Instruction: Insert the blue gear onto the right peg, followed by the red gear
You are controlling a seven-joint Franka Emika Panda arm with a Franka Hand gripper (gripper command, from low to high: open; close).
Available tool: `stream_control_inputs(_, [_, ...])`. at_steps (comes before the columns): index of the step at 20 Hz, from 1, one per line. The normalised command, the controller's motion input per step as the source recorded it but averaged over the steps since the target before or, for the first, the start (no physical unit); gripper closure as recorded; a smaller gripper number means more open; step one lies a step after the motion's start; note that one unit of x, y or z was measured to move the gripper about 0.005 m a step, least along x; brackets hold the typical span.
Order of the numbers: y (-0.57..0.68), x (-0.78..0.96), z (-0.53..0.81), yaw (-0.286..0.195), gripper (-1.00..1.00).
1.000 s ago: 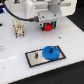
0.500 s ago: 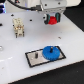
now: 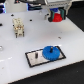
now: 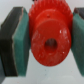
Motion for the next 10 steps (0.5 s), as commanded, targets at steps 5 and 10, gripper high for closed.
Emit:
stream_control_inputs(5, [-0.05,0.82,0.37,0.0,1.0])
stream_control_inputs(10, [-0.1,0.8,0.3,0.0,1.0])
